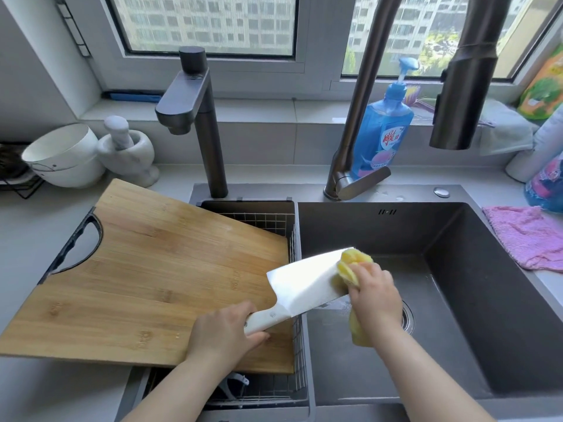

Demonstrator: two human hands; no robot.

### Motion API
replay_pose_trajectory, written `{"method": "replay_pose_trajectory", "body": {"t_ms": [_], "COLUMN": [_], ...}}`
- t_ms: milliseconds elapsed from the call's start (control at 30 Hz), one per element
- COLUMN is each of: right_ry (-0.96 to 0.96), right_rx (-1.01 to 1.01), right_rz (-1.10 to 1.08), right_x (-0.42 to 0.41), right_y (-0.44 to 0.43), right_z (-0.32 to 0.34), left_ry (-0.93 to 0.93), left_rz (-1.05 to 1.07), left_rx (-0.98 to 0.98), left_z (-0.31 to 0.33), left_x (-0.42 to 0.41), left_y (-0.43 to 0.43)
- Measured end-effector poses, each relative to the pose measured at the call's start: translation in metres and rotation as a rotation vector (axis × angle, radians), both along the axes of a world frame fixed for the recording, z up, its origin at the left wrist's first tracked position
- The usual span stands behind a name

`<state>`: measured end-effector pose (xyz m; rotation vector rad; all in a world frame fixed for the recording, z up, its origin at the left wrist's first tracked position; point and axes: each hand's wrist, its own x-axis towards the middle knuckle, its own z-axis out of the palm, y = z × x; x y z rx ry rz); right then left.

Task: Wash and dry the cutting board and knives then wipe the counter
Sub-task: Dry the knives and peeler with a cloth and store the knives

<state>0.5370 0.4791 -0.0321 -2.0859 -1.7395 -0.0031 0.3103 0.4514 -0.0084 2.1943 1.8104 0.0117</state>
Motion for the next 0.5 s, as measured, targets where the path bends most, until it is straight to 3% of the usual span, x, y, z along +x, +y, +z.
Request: {"method": "replay_pose_trajectory", "body": {"t_ms": [133, 200, 267, 400, 500], "right_ry": [-0.168, -0.144, -0.174, -0.07, -0.141], "right_rx": [0.004, -0.039, -0.1, -0.236, -0.239], "right_rz": [0.315, 0.504, 0.465, 0.176, 0.056], "right_x": [-0.042, -0.057, -0.054, -0.015, -0.022], "right_y": [-0.013, -0.016, -0.008, 0.026, 0.031], "right_z": [0.005, 0.007, 0.014, 0.016, 0.019], "left_ry": [0.033, 0.03, 0.033, -0.002, 0.004], "left_rz": [-0.01, -0.001, -0.011, -0.01, -0.013], "left_rx": [0.008, 0.007, 0.005, 0.05, 0.088], "left_z": [-0.002, -0.002, -0.003, -0.007, -0.011], "left_x": [0.003, 0.0, -0.001, 0.001, 0.004], "left_y": [0.0, 0.002, 0.002, -0.002, -0.004]}}
